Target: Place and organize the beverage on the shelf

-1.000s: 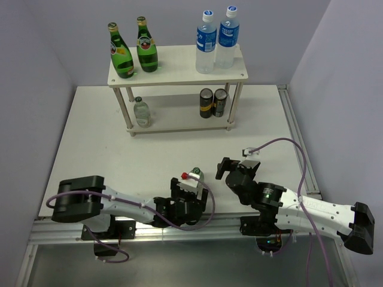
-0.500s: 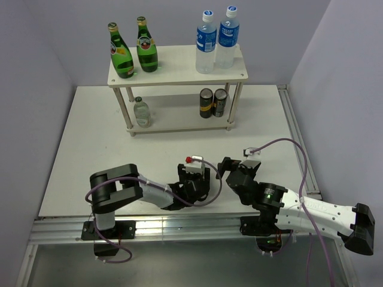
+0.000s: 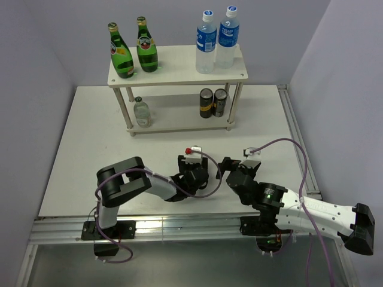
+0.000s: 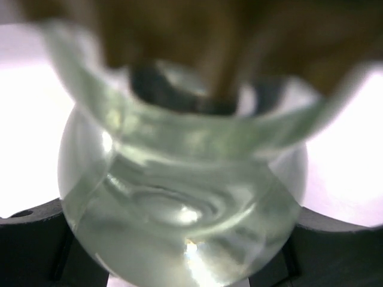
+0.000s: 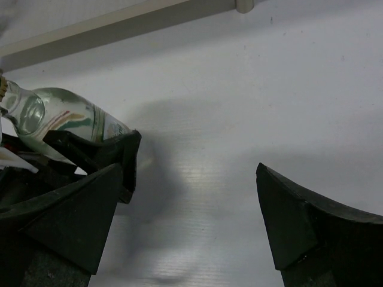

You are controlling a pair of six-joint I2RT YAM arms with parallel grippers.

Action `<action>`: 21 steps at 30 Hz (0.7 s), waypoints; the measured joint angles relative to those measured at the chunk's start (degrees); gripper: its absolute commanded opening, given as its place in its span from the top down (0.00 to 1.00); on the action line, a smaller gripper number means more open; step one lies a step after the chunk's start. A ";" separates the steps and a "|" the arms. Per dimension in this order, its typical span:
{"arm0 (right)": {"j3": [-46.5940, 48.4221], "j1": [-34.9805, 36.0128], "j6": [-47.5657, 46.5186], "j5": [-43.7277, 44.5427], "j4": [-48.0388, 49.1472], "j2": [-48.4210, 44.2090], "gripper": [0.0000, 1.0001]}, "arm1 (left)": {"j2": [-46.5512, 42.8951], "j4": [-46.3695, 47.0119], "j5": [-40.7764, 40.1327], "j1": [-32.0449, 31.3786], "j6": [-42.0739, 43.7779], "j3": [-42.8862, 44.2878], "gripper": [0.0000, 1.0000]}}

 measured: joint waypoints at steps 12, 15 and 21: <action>0.00 0.00 -0.02 -0.04 0.11 -0.02 0.00 | -8.85 -7.02 3.28 9.66 7.74 -3.96 1.00; 0.00 0.00 0.00 -0.04 0.13 -0.02 0.00 | -11.63 -7.30 4.26 12.70 9.90 -3.93 1.00; 0.00 0.00 -0.02 -0.02 0.15 -0.02 0.00 | -13.75 -8.02 6.82 17.73 13.05 -2.29 1.00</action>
